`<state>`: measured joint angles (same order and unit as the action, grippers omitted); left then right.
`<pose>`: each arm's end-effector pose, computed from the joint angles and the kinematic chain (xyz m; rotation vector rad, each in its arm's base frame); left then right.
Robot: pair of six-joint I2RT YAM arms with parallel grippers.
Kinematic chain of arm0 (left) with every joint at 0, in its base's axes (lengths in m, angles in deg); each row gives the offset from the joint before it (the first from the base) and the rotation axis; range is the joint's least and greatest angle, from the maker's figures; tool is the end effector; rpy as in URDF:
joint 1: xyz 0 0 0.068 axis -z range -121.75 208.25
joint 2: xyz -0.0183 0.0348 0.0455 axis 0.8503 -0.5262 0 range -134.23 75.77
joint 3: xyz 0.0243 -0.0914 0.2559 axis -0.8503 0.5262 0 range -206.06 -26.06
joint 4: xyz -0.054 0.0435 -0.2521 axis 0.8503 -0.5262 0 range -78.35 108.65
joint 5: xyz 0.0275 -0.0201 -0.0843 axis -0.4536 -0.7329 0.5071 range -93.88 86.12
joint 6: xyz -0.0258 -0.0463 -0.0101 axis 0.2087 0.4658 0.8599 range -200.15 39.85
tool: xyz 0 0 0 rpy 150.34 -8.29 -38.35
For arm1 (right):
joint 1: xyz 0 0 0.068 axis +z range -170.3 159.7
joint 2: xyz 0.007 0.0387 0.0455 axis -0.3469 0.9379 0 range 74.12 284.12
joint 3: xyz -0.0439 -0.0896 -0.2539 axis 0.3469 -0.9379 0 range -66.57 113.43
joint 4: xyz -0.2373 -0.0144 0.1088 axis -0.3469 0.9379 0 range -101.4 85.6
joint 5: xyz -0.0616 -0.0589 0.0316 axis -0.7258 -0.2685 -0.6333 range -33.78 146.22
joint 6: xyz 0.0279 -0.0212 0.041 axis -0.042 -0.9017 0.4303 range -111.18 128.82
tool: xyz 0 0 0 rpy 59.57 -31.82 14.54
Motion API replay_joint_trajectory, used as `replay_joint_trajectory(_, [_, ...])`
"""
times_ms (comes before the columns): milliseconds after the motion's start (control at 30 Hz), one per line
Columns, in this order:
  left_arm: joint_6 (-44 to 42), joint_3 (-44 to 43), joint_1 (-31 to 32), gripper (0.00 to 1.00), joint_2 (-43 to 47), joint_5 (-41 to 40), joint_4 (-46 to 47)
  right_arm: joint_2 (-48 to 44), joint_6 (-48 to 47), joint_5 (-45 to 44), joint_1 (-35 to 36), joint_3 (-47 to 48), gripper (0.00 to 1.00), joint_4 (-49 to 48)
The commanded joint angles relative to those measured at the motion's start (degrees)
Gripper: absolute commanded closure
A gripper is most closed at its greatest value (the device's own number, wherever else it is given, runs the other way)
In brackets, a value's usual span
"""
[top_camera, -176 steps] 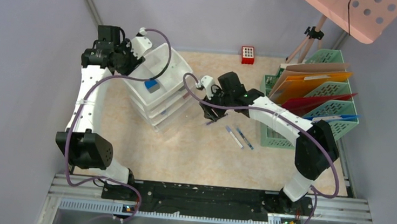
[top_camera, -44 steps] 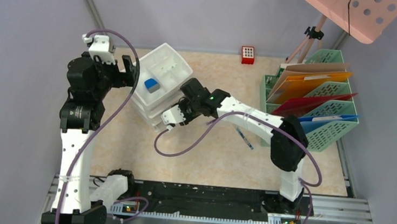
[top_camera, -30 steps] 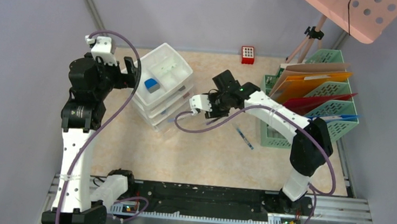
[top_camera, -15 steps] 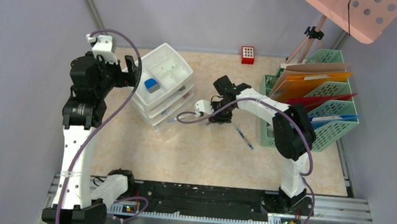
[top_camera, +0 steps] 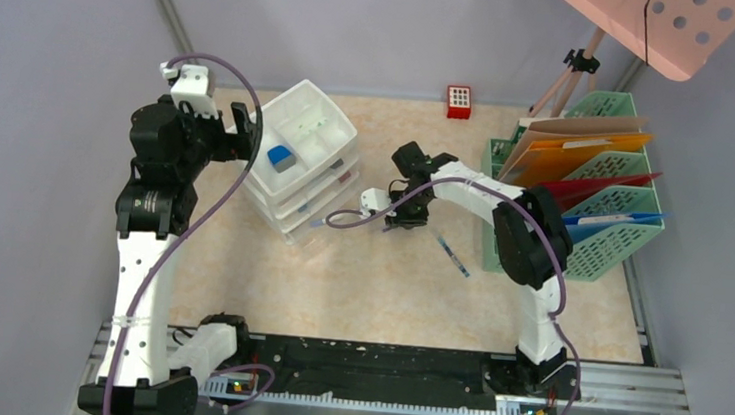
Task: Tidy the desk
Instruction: Pick up the stationery from the center of the board.
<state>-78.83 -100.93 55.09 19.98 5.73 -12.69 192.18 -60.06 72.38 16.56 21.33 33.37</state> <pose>0.1901 0.0045 0.4455 0.0509 1.7825 -0.1264 0.3255 0.2564 0.1708 -2.2633 1.6478 0.2799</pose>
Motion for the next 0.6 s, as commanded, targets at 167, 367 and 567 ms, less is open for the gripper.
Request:
replay_joint_trajectory(167, [-0.8, 0.4, -0.5, 0.05, 0.8, 0.4, 3.0, 1.4, -1.7, 2.4, -0.4, 2.7, 0.91, 3.8])
replay_joint_trajectory(367, [-0.7, 0.4, -0.6, 0.05, 1.0, 0.7, 3.0, -3.6, -2.2, 3.6, 0.3, 2.2, 1.0, 4.9])
replay_joint_trajectory(567, [-0.7, 0.6, -0.7, 0.05, 1.5, 0.5, 3.0, -11.3, -2.8, 2.3, 3.2, -0.2, 1.0, 2.0])
